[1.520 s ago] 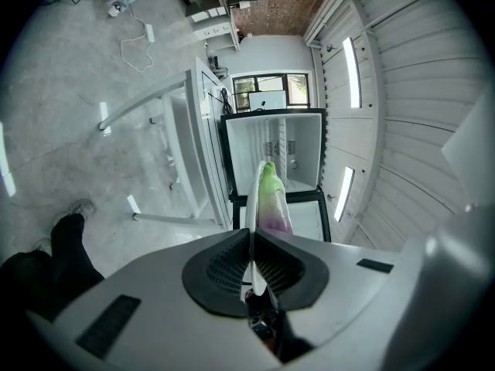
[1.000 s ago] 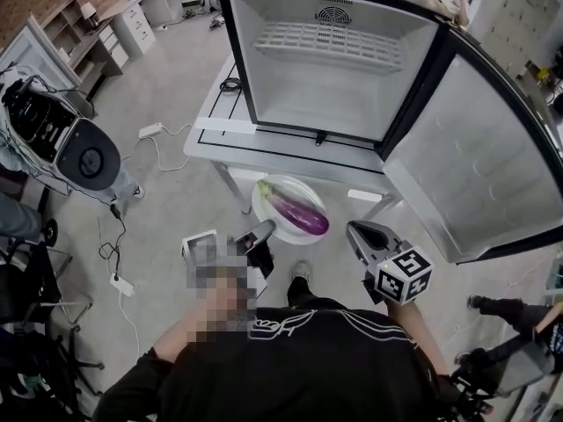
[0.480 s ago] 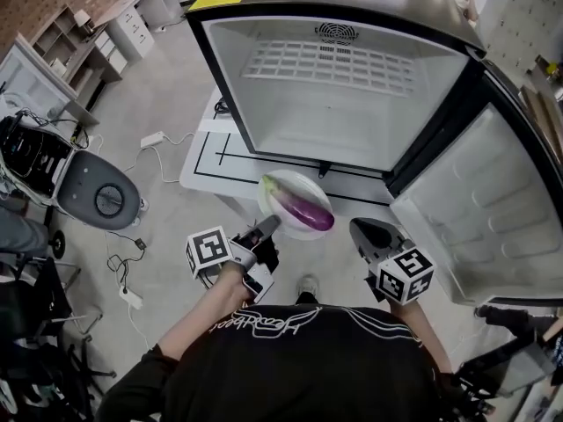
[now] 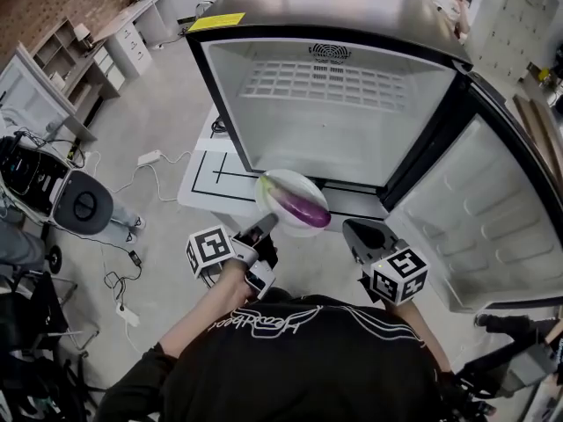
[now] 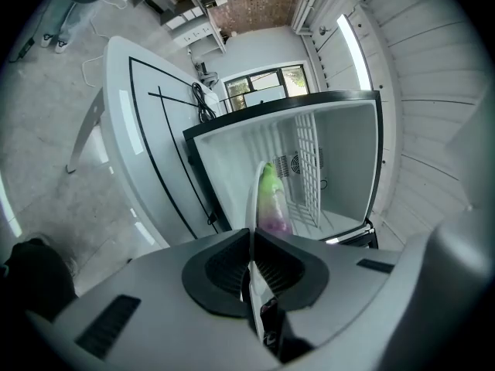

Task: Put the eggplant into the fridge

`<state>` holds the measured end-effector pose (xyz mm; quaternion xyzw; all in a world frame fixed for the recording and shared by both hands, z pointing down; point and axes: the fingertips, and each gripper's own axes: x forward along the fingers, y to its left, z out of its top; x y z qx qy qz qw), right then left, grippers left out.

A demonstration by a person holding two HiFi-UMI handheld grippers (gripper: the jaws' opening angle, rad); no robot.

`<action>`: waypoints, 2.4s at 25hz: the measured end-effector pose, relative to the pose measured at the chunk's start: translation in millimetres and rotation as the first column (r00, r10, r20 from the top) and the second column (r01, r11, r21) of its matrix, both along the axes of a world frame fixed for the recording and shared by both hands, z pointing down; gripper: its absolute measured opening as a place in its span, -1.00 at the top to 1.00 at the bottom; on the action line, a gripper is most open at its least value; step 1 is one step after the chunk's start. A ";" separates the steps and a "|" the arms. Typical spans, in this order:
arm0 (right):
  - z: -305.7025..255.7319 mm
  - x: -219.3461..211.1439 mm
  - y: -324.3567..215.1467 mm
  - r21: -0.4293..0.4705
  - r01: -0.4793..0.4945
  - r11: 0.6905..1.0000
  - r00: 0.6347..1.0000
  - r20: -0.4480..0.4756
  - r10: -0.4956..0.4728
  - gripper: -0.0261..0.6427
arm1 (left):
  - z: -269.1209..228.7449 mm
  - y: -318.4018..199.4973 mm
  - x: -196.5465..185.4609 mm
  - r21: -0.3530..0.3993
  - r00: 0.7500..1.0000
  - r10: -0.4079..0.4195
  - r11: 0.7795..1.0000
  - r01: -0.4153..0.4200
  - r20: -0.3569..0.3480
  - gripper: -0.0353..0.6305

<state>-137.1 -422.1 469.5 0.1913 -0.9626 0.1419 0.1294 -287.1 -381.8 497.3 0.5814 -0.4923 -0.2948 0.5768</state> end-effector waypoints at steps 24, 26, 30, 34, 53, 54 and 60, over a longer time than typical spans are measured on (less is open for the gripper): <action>-21.7 -14.2 -46.1 0.088 -0.127 0.988 0.992 0.018 0.126 0.90 | 16.2 -114.9 -2.3 -0.011 0.978 0.058 0.998 -0.058 0.200 0.82; -25.8 -18.6 -54.9 0.093 -0.126 0.988 0.992 0.018 0.124 0.90 | 15.9 -131.3 -1.0 -0.012 0.979 0.049 0.999 -0.048 0.197 0.82; -28.6 -22.8 -67.4 0.094 -0.123 0.988 0.992 0.018 0.122 0.90 | 20.7 -157.6 5.2 -0.024 0.983 0.044 0.999 -0.040 0.179 0.82; -34.5 -25.1 -77.4 0.094 -0.133 0.987 0.991 0.016 0.132 0.90 | 23.4 -180.8 7.4 -0.041 0.983 0.048 0.998 -0.042 0.175 0.82; -43.2 -33.5 -119.6 0.064 -0.134 0.989 0.991 0.010 0.133 0.90 | 53.2 -241.1 16.4 -0.206 1.000 -0.002 0.979 0.003 0.003 0.81; -43.0 -32.9 -120.1 0.062 -0.137 0.989 0.991 0.011 0.136 0.90 | 54.6 -241.3 16.1 -0.213 1.000 -0.011 0.977 0.008 -0.009 0.81; -43.1 -31.1 -121.7 0.057 -0.149 0.987 0.989 0.022 0.148 0.90 | 55.6 -245.6 17.4 -0.230 0.998 -0.015 0.973 0.002 -0.053 0.81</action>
